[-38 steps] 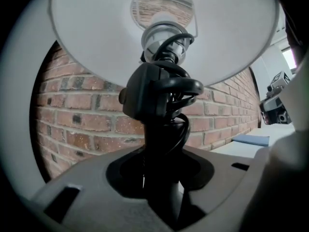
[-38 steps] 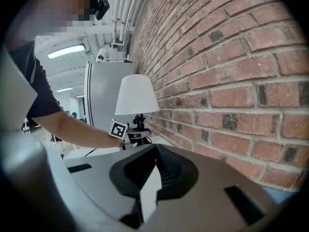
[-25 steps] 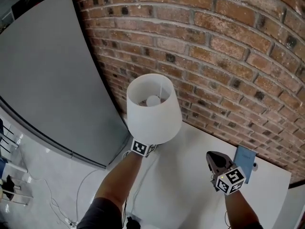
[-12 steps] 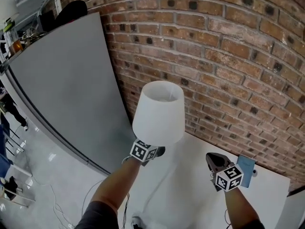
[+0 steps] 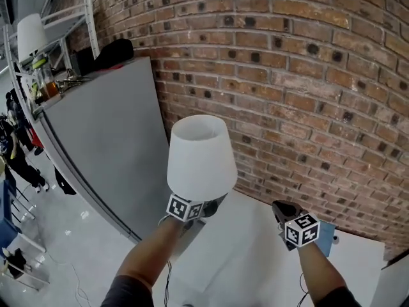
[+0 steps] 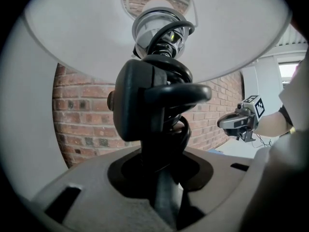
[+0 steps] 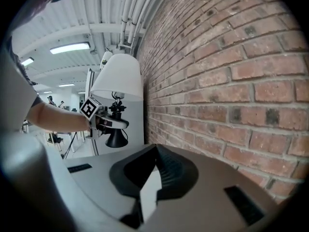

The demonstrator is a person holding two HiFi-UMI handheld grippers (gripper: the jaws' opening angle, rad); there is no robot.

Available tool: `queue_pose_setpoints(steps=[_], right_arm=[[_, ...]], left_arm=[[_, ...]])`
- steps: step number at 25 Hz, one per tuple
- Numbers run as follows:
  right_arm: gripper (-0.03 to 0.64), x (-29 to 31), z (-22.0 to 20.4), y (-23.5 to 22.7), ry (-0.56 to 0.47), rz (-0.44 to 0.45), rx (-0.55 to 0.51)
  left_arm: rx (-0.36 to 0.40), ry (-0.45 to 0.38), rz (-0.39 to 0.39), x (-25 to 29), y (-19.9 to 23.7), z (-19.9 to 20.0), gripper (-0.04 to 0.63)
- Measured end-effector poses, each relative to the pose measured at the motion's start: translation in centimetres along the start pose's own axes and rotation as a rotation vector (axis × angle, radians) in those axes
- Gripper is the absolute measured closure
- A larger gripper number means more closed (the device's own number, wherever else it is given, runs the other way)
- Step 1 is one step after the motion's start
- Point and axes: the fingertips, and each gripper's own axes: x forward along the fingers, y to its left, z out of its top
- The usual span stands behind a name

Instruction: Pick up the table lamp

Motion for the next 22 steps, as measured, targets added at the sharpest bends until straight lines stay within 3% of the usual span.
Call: queue_pose_setpoints(steps=[9,22], right_arm=[[0.623,-1.0,7.6,0.6,-0.015,0.006,0.003],[0.623,-2.2,18.0,2.5,-0.042,0.026,-0.075]], left_arm=[[0.001,-0.02,0.027,-6.7,-0.3,7.9,0.472],[0.06,-0.054,0.058,-14.3,-1.3,17.5,0.472]])
